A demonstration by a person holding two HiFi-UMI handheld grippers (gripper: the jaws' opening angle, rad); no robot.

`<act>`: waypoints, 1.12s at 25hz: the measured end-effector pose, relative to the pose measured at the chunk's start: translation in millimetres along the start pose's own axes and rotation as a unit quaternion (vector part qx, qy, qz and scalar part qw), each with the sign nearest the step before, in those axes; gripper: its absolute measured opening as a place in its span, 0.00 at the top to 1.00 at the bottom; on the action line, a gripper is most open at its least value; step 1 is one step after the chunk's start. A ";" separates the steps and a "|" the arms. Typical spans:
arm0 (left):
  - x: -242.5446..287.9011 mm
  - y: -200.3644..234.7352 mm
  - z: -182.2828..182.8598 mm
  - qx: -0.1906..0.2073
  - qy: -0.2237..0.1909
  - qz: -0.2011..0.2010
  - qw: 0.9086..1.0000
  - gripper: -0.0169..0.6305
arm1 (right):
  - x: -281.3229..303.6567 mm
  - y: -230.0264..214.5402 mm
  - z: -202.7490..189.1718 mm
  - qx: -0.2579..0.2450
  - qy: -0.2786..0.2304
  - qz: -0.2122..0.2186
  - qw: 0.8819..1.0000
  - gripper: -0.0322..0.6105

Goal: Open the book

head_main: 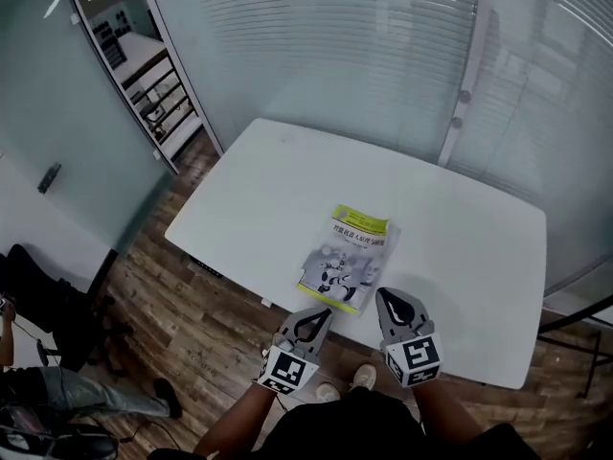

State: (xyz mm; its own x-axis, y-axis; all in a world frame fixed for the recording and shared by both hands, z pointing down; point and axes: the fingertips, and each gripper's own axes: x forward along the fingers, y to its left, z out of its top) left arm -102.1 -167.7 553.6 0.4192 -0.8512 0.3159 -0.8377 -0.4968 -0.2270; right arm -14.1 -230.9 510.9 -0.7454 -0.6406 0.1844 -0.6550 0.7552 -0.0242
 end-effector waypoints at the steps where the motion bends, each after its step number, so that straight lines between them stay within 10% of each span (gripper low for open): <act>1: 5.4 -3.4 -2.2 0.017 0.009 -0.007 1.000 0.95 | -2.3 -4.2 -2.0 0.003 0.002 -0.001 1.000 0.94; 13: 37.9 -29.9 -30.9 0.139 0.094 -0.097 0.981 0.71 | -17.8 -13.3 -22.1 0.031 0.009 0.014 0.999 0.94; 28: 61.7 -55.3 -40.0 0.190 0.146 -0.203 0.949 0.75 | -26.0 -29.9 -38.8 0.048 0.022 -0.002 0.999 0.94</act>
State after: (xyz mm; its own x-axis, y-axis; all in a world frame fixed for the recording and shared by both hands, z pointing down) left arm -44.0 -186.0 622.5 0.5191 -0.5212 0.6774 -0.4176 -0.8462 -0.3311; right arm 29.7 -231.4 544.9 -0.7384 -0.6347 0.2276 -0.6679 0.7351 -0.1167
